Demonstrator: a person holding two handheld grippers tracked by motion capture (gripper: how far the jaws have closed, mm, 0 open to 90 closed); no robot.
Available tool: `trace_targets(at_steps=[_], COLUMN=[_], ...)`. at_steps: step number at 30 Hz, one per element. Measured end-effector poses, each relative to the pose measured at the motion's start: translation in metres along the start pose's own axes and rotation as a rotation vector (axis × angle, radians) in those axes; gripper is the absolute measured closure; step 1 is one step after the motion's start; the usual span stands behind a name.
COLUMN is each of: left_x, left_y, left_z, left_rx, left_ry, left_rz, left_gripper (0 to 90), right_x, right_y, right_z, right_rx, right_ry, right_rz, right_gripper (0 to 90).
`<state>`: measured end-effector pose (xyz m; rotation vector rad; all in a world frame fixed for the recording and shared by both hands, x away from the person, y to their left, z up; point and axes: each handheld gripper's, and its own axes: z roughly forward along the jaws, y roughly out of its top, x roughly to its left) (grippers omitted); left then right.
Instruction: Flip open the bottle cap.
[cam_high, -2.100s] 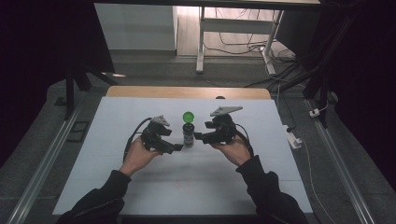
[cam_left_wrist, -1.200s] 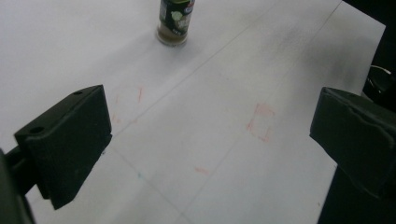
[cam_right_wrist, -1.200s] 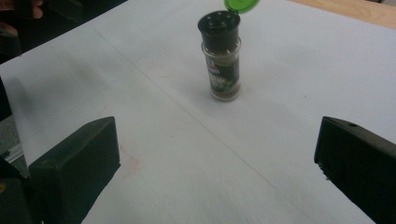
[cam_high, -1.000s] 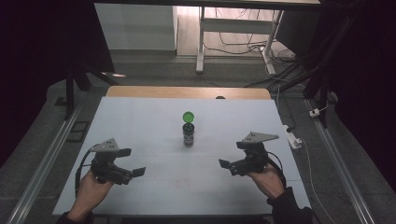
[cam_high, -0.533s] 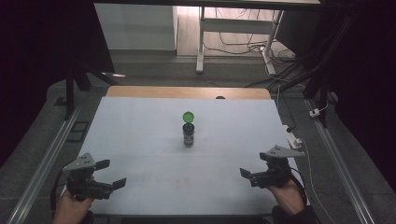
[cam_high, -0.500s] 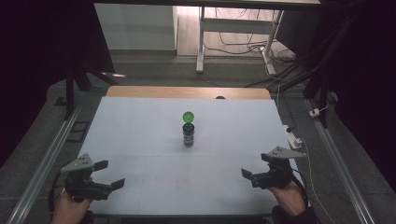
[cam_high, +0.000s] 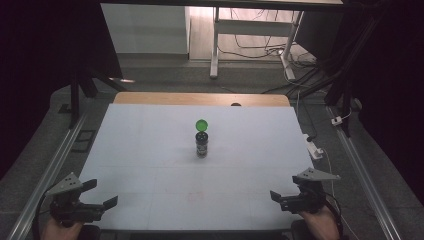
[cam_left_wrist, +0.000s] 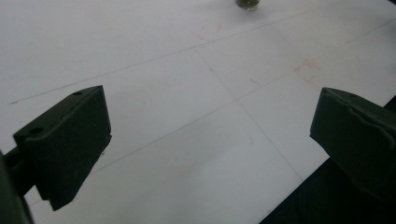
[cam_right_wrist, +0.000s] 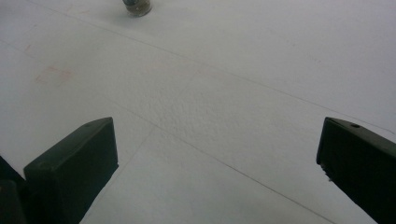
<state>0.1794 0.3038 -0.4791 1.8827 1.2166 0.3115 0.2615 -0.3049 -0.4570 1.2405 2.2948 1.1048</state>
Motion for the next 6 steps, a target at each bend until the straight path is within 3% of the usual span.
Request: trace_targets(at_steps=[6], left_x=[0.0011], left_y=[0.0001], left_z=[-0.0003], left_rx=[0.001], left_ry=[0.001], left_rz=[-0.011], left_gripper=[0.0], right_x=[-0.0034], right_y=[-0.0026], right_z=[-0.0027], right_rx=[0.008], right_ry=[-0.005], right_rz=[0.028], right_gripper=[0.0])
